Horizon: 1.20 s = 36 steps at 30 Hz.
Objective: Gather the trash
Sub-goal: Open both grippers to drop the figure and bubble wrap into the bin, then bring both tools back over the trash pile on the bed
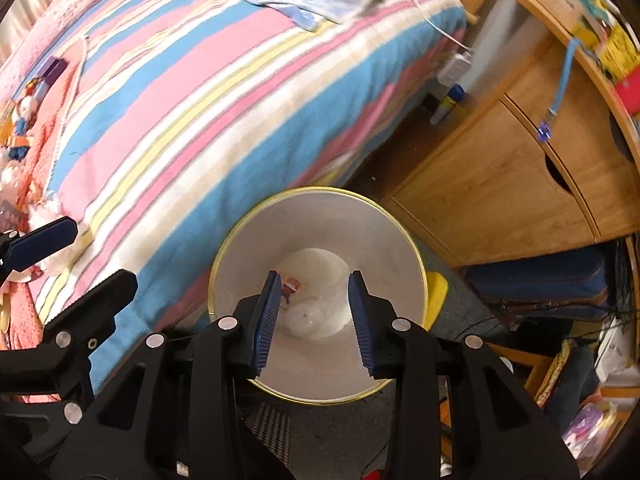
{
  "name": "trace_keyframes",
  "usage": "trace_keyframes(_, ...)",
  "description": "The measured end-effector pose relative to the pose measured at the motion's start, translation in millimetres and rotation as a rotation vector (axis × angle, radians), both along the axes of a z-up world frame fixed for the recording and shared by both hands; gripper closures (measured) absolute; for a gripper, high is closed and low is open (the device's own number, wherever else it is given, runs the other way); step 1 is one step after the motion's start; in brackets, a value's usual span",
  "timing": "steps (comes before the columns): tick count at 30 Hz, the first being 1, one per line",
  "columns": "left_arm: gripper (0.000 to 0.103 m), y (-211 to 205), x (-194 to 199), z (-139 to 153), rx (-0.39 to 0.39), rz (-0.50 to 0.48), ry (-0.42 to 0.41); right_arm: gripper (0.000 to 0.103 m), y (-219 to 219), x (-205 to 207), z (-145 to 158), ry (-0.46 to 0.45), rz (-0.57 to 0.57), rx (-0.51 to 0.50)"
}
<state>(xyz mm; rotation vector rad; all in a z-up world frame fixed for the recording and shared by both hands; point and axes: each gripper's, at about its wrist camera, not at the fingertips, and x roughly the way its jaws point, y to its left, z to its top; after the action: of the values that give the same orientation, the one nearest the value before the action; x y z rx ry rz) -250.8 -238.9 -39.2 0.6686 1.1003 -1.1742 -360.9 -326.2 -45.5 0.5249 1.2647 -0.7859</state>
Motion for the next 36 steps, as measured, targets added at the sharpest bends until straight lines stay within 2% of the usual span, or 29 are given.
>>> trace_keyframes(15,0.04,78,95,26,-0.015,0.235,-0.04,0.068,57,94,27,-0.051,0.206,-0.027)
trace_keyframes(18,0.04,98,112,32,-0.018,0.283,-0.051,0.064,73,117,32,-0.07,0.255,-0.022)
trace_keyframes(36,0.039,234,197,52,-0.018,0.567,-0.084,0.058,201,233,54,-0.116,0.583,-0.026)
